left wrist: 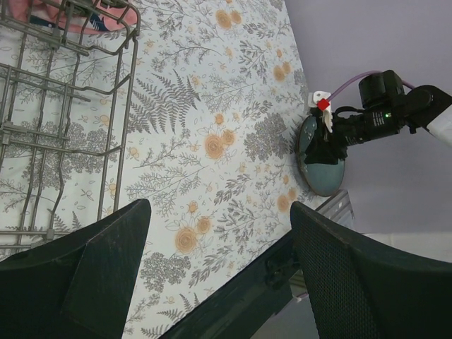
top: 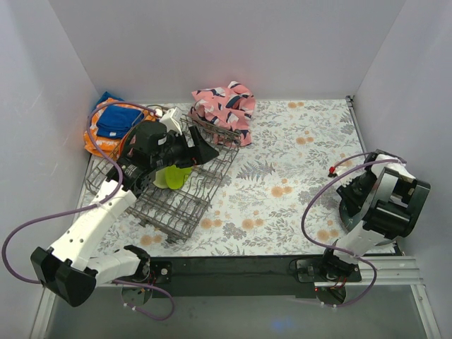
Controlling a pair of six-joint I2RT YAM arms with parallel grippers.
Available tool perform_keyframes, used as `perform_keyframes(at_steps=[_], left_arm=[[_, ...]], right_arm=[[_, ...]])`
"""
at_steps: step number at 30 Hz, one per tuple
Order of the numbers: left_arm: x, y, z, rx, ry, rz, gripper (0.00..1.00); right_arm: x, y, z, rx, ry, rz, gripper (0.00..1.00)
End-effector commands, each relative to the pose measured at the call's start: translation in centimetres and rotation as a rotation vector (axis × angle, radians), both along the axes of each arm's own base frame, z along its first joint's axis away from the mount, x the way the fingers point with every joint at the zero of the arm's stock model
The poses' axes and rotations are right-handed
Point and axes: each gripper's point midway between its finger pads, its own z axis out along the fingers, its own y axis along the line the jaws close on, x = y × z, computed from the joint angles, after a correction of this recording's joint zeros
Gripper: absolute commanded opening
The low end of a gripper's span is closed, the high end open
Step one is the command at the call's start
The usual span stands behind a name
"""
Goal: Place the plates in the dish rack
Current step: Grab a plate with the left arm
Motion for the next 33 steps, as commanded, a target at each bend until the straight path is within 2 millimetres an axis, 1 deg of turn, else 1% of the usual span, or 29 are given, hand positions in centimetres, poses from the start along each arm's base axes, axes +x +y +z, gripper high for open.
perform_keyframes(at_steps=[1,4,5,7,8,10,11,14,17,24,28,33], left_arm=[[-0.2,-0.4,0.8,-0.029,0.000,-0.025,0.79],[-0.2,-0.6,0.7,-0.034,0.007,-0.029,0.79],[-0.2,-0.7,0.8,-0.039,0.006,-0.030,0.79],[-0.2,-0.8,0.7,-0.046,0.012,-0.032,0.79],[-0.2,-0.9,0.7,-0.049,0.013,-0.037,0.79],[-0.2,-1.0,0.5,-0.054,0.021,-0.040,0.79],[-0.3,-1.1,0.6,-0.057,0.021,-0.047,0.79],[-0.3,-1.2,0.5,-0.059,0.026,-0.054,0.79],[-0.4,-1.3,0.3,-0.061,0.034,-0.058,0.79],[-0.8,-1.2,0.2,-0.072,0.038,-0.060,0.79],[-0.9,-1.3,0.2,-0.074,0.040,-0.066,0.79],[-1.0,-1.6,0.2,-0.090,0.057,-0.079,0.79]], right_arm=[[-0.3,0.0,-0.2,-0.004,-0.056,0.149,0.36],[-0.6,0.8,-0.6,0.016,-0.072,0.142,0.35],[-1.1,1.5,-1.1,0.029,-0.062,0.146,0.35],[-1.2,2.2,-1.5,0.035,-0.076,0.151,0.35],[-1.6,3.2,-2.0,0.051,-0.071,0.166,0.35],[-1.3,4.0,-2.1,0.057,-0.093,0.163,0.34],[-1.1,4.8,-2.1,0.069,-0.102,0.179,0.34],[-0.6,6.3,-2.1,0.092,-0.116,0.186,0.34],[-0.3,7.0,-2.0,0.103,-0.118,0.182,0.34],[0.3,6.7,-1.5,0.083,-0.132,0.178,0.34],[0.5,7.1,-1.4,0.102,-0.140,0.161,0.34],[0.8,6.4,-0.8,0.059,-0.159,0.141,0.34]])
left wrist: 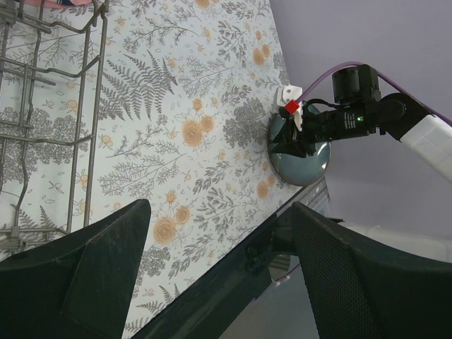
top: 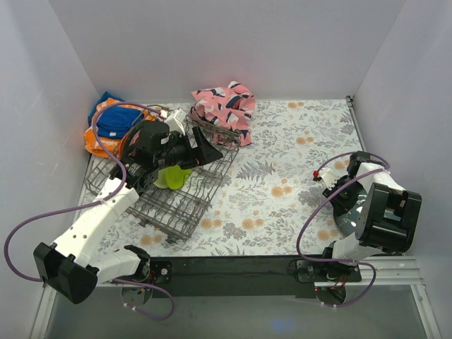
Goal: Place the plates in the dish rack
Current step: Grab a plate with the left arm
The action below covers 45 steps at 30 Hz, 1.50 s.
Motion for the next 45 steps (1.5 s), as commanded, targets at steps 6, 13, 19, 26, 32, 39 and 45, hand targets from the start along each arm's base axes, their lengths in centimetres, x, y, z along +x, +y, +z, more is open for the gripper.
perform_keyframes(at_steps=[6,13,19,26,32,39,45], left_arm=[[-0.5,-1.5,-0.1,-0.075,0.058,-0.062,0.79],[-0.3,-2.0,-0.2,-0.087,0.067,-0.080,0.79],[-0.7,-2.3,-0.1,-0.099,0.083,-0.094,0.79],[-1.9,-3.5,-1.1,-0.125,0.130,-0.117,0.79],[-2.8,-6.3,-2.0,-0.138,0.161,-0.173,0.79],[-3.6,-10.0,-3.4,-0.150,0.199,-0.245,0.79],[-3.9,-12.7,-3.8,-0.176,0.203,-0.294,0.78]], right_arm=[[1.3,-0.3,0.6,-0.010,-0.083,-0.027,0.36],[0.7,-1.8,0.7,-0.049,-0.096,-0.067,0.39],[0.7,-1.9,1.0,-0.055,-0.114,-0.087,0.43],[1.5,-2.4,2.6,-0.077,-0.163,-0.111,0.50],[1.8,-2.1,3.7,-0.068,-0.197,-0.131,0.53],[3.2,-1.6,5.8,-0.030,-0.262,-0.165,0.55],[4.5,-0.7,8.2,0.027,-0.328,-0.203,0.57]])
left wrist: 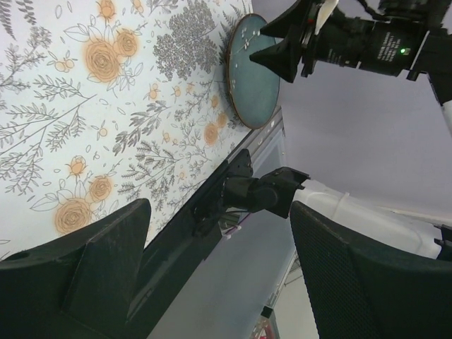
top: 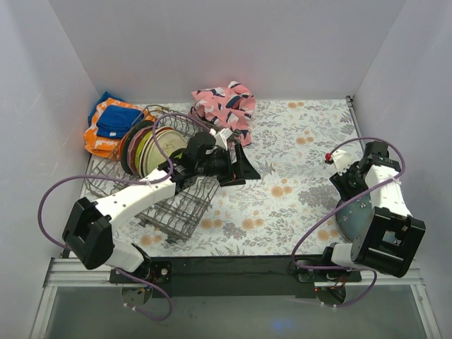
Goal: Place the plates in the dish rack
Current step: Grab a plate with the left arm
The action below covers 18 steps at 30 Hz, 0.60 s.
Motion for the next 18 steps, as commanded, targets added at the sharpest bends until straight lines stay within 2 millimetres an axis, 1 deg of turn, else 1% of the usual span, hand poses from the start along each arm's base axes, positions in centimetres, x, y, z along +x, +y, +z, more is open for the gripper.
perform_keyframes(at_steps=[1,4,8,10,12,14,15,16,18], left_arm=[[-0.4,-2.1,2.1,-0.076,-0.040,-0.045,0.78],[-0.8,-2.7,1.8,-0.073,-0.035,-0.058,0.78],[-1.1,-3.0,1.6,-0.077,-0.034,-0.059,0.78],[-1.4,-3.3,1.6,-0.085,-0.032,-0.065,0.78],[-1.5,-3.6,1.5,-0.089,-0.030,-0.073,0.78],[-1.7,-3.9,1.1,-0.086,-0.023,-0.083,0.78],[-1.7,-4.0,1.1,-0.088,-0.022,-0.086,0.78],[-1.8,-4.1,1.0,-0.088,-0.019,-0.090,0.78],[-2.0,-4.2,1.0,-0.089,-0.017,-0.099,0.78]], right_arm=[[1.0,1.1,2.5,0.068,-0.072,-0.028,0.57],[0.6,1.5,2.7,0.082,-0.079,-0.031,0.58],[-0.6,1.9,2.0,0.087,-0.065,-0.037,0.59],[-1.1,1.9,1.5,0.083,-0.050,-0.053,0.61],[-1.2,1.7,1.5,0.075,-0.047,-0.070,0.64],[-1.2,1.0,1.3,0.048,-0.037,-0.076,0.68],[-0.7,0.3,1.6,0.026,-0.049,-0.081,0.73],[-0.3,-0.5,1.4,0.010,-0.035,-0.078,0.75],[0.3,-2.2,1.8,-0.014,-0.025,-0.028,0.78]])
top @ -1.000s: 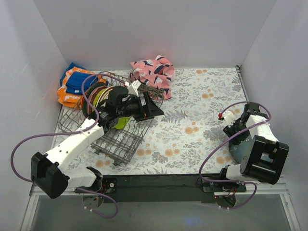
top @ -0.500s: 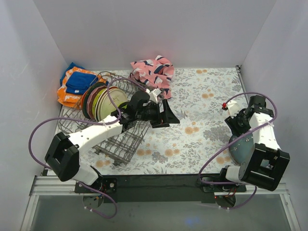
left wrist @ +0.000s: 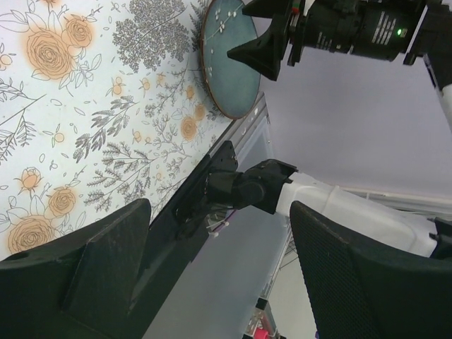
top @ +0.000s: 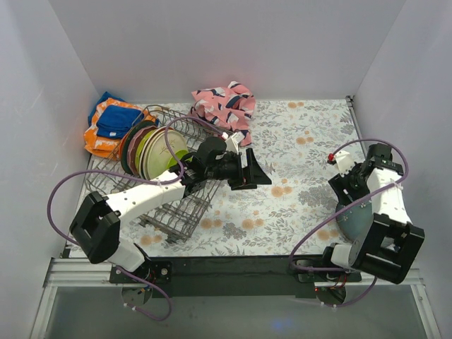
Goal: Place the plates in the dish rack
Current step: Grab a plate with the left arm
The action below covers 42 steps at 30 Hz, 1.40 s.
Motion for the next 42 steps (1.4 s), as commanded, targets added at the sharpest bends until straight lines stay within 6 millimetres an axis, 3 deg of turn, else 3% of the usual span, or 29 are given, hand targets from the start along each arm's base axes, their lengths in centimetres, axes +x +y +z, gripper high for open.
perform_keyframes(at_steps=[1,5,11,19,25,29,35,42], left_arm=[[-0.4,-0.7,1.5,-0.043,-0.024,-0.032,0.78],[-0.7,-0.4,1.4,-0.035,-0.030,-0.038,0.78],[-0.8,0.2,1.2,-0.010,-0.021,-0.021,0.77],[-0.4,0.3,0.9,0.017,-0.005,0.006,0.77],[0.0,0.1,1.0,0.032,0.002,0.014,0.77],[0.0,0.3,0.5,0.056,0.007,0.023,0.77],[0.0,0.5,0.2,0.064,0.013,0.031,0.77],[0.2,0.3,0.2,0.069,0.016,0.033,0.77]], right_arm=[[1.9,-3.2,1.1,-0.031,0.034,0.069,0.78],[1.9,-4.4,0.4,-0.009,0.123,0.287,0.79],[4.3,-5.7,-0.5,-0.005,0.082,0.401,0.79],[5.2,-8.4,-2.6,-0.098,0.172,0.628,0.73],[5.2,-8.9,-3.7,-0.065,0.247,0.735,0.68],[3.6,-8.3,-4.2,0.005,0.322,0.802,0.64],[2.6,-8.2,-4.9,0.074,0.410,0.830,0.59],[2.7,-8.9,-6.3,0.083,0.468,0.833,0.56]])
